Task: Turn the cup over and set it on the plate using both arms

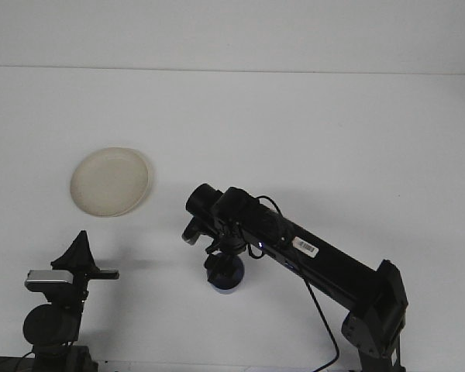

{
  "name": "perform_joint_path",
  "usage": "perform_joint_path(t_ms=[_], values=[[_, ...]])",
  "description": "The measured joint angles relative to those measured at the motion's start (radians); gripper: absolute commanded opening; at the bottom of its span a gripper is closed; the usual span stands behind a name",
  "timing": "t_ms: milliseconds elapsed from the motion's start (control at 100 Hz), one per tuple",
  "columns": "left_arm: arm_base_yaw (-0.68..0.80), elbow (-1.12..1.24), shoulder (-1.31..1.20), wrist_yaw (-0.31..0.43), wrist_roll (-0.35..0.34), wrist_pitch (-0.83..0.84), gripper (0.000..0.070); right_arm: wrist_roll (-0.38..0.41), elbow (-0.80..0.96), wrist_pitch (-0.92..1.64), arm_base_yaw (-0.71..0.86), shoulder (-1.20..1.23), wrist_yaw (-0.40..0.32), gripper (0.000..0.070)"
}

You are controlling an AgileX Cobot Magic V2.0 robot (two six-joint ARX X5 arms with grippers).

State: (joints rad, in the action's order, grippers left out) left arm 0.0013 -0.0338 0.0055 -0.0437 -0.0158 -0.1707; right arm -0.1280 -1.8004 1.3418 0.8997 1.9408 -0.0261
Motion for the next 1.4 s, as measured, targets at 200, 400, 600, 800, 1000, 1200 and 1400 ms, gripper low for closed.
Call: perform_joint_path(t_ms=[200, 400, 600, 800, 1000, 1200, 1400], values=[[0.0, 0.0, 0.0, 0.0, 0.107, 0.0, 0.0013, 0.001, -0.174, -0.006, -0.034, -0.144, 0.0, 0.0426], [0.0, -0.001, 0.0, 0.0, 0.368, 0.0, 0.0011, 0.001, -0.188, -0.071, -0.113, -0.295, -0.058, 0.0417], [0.0, -0.066, 0.005, 0.09, 0.535, 0.047, 0.0012, 0.001, 0.019, -0.275, -0.225, -0.469, -0.135, 0.0409], [0.0, -0.302, 0.114, 0.2, 0.548, 0.247, 0.0012, 0.001, 0.389, -0.609, -0.319, -0.792, -0.131, 0.04], [0.0, -0.558, 0.377, 0.313, 0.413, 0.422, 0.0012, 0.001, 0.802, -0.897, -0.41, -1.094, -0.085, 0.0321], [-0.016, -0.801, 0.663, 0.448, 0.261, 0.589, 0.0067, 0.002, 1.085, -1.026, -0.474, -1.379, -0.061, 0.0325], [-0.102, -0.936, 0.886, 0.515, 0.172, 0.709, 0.0444, 0.014, 1.265, -1.032, -0.519, -1.568, 0.003, 0.0359]])
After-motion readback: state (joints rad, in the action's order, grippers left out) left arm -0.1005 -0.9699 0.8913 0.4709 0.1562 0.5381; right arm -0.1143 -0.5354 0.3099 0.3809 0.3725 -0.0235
